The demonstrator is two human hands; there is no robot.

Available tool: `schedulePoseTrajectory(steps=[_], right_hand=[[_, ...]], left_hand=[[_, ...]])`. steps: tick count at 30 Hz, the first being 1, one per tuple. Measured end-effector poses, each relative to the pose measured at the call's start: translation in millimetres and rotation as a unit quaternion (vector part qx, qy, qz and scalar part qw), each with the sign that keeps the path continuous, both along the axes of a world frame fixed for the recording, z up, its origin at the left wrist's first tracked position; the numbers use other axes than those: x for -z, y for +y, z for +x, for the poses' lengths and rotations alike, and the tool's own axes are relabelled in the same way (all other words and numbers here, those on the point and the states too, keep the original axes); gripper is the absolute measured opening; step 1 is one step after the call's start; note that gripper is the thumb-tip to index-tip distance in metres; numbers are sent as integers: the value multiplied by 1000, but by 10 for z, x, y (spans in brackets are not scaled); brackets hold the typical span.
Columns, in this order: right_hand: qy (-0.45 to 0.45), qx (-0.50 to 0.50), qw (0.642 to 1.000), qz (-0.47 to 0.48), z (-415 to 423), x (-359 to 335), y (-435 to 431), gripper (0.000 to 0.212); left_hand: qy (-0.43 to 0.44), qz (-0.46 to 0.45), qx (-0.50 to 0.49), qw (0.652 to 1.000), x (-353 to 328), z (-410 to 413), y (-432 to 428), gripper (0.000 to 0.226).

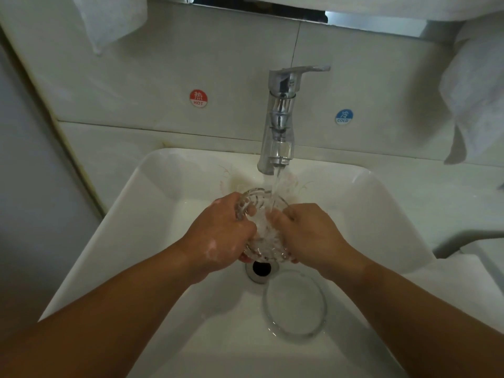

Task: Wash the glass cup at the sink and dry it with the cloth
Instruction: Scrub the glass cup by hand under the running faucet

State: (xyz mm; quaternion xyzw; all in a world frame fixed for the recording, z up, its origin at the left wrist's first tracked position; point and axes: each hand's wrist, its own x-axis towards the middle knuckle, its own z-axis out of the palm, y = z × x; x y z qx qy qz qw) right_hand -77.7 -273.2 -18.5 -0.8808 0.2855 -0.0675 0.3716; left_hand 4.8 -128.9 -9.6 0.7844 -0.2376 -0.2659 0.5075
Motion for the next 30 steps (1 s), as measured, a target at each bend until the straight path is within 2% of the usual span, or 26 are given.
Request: schedulePoseTrajectory(steps=[3,4,5,8,12,15,17,19,23,26,30], right_hand=[[-3,-25,993,118,-11,-12,19,12],[-13,-25,987,156,-11,-15,25,11],[-24,-24,986,161,-10,-11,17,14],[-42,-3,995,94,-2,6,11,32],[-32,14,985,171,-4,-14,31,16],[-33,36,980,195,3,-18,41,15],[-26,46,977,207,11,-29,56,13],[-22,50,972,230,21,-36,62,19],[-24,69,974,217,32,-52,43,13],[-17,74,974,212,29,-43,32,20],[-10,84,972,217,31,-78,54,11]], left_hand=[[-1,1,-4,1000,22,37,18,23],[-5,1,1,1000,26,46,20,26],[-4,1,8,1000,27,52,21,28],[22,-6,25,999,39,44,16,31],[-11,-1,23,1000,54,41,10,29],[-38,0,24,999,49,38,4,31],[-29,-4,24,999,49,39,1,30],[-4,-12,23,1000,45,32,2,29],[-13,-8,27,1000,44,8,-4,32],[-33,-3,29,999,34,0,-6,34],[-32,-3,31,999,16,-3,-3,30]])
